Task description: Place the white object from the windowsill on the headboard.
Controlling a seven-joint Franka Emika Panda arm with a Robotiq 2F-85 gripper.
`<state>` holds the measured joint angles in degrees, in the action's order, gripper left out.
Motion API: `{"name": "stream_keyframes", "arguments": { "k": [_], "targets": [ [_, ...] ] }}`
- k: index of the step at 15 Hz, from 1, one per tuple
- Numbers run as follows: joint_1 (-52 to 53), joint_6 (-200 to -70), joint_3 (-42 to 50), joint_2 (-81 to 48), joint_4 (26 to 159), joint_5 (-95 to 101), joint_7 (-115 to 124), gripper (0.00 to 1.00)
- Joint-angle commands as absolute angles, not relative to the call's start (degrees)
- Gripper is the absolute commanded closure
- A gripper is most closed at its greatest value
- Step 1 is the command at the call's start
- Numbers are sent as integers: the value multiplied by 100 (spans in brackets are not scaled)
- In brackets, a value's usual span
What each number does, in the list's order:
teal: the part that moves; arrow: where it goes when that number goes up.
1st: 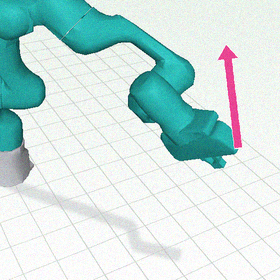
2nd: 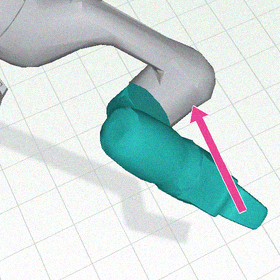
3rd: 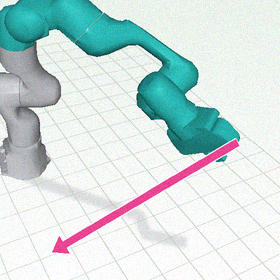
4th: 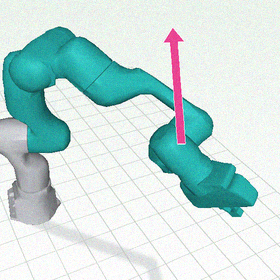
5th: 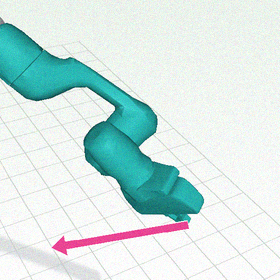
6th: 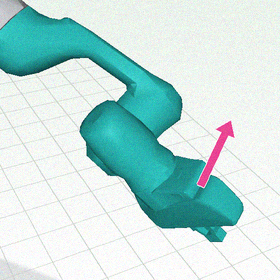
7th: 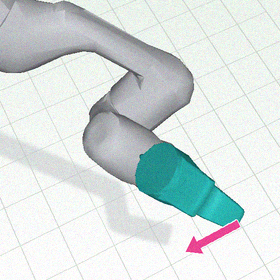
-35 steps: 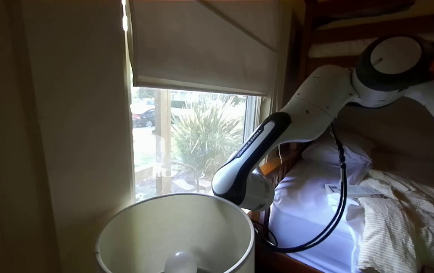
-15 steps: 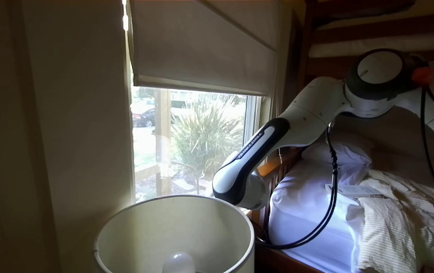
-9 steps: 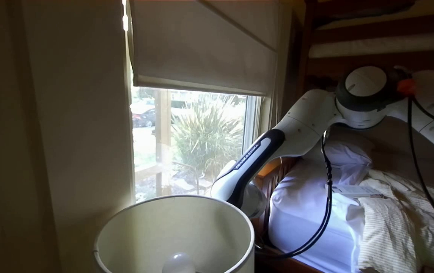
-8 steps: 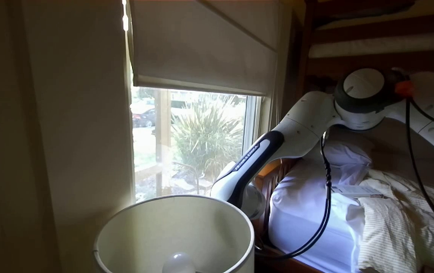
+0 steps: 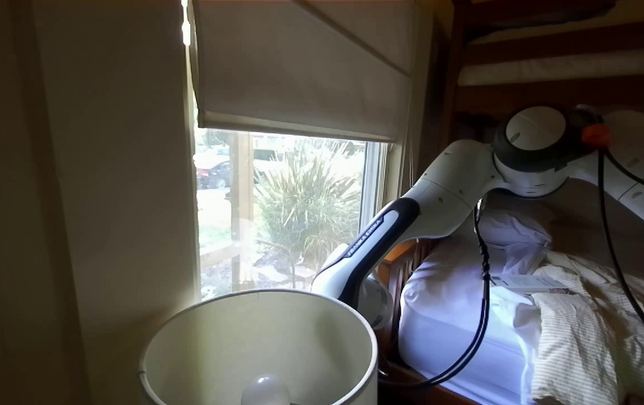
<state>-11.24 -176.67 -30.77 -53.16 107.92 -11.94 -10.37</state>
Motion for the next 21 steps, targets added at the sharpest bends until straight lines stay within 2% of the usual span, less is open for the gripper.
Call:
{"name": "stream_keyframes", "arguments": {
  "k": [1, 16, 17, 18, 21],
  "targets": [
    [-1238, -17530, -3237, -5313, 10889, -1022, -976, 0],
    [-1172, -18137, -3493, -5635, 10879, -997, -849, 0],
    [-1146, -18206, -3475, -5635, 10881, -978, -836, 4],
    [-1144, -18228, -3473, -5635, 10882, -968, -823, 17],
    [-1110, -18307, -3429, -5632, 10887, -935, -807, 30]
  ]
}}
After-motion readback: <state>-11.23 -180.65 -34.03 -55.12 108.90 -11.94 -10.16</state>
